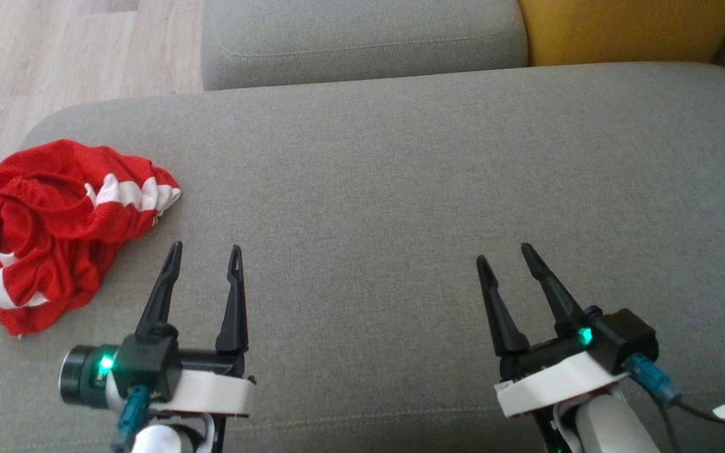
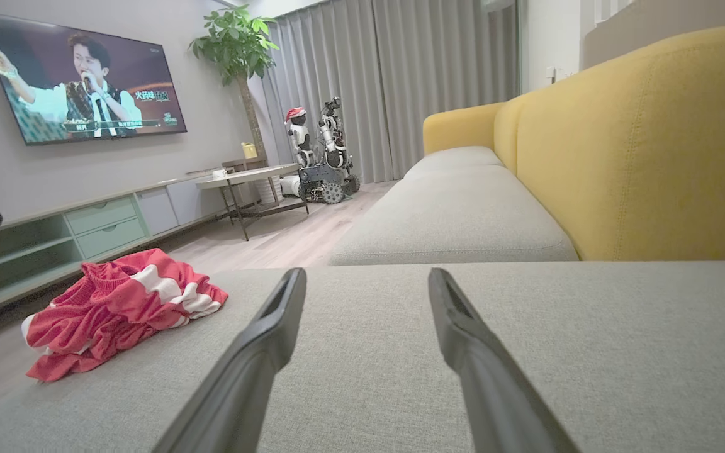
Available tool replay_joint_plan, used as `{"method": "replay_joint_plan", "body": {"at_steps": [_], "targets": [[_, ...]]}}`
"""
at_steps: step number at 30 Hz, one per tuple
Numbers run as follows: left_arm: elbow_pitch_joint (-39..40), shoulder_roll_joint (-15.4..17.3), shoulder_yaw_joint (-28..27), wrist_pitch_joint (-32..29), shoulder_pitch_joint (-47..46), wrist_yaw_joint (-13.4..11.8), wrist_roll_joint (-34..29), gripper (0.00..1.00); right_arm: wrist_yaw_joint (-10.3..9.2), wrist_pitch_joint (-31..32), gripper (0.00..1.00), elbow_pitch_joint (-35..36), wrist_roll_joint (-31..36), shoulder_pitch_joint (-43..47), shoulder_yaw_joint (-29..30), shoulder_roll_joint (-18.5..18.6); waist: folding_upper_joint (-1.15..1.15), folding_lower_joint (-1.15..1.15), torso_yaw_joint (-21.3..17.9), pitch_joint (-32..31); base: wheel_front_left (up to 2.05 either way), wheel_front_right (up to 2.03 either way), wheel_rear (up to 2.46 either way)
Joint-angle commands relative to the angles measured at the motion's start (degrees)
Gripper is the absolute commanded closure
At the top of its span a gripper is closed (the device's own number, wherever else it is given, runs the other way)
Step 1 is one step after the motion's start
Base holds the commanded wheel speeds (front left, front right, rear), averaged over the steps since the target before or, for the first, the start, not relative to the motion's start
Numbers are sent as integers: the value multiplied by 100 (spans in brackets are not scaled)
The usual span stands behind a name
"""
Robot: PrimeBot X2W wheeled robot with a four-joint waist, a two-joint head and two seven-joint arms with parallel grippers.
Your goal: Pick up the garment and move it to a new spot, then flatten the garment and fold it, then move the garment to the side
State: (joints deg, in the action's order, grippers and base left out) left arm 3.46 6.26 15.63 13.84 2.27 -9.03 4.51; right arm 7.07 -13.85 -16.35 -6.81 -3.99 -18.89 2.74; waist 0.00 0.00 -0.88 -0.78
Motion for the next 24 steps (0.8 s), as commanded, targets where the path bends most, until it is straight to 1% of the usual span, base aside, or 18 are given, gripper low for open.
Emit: {"method": "replay_joint_plan", "body": {"at_steps": [1,24], "targets": [[267,-8,-166,109,-165,-3,-258,0,42,-108,0,193,248,-318,-213,14,0,0,-8,-6,0,0,0],[70,-151,-375,116,-117,160,-336,0,42,-115,0,198,278,-298,-163,14,0,0,-23,-23,0,0,0]]}}
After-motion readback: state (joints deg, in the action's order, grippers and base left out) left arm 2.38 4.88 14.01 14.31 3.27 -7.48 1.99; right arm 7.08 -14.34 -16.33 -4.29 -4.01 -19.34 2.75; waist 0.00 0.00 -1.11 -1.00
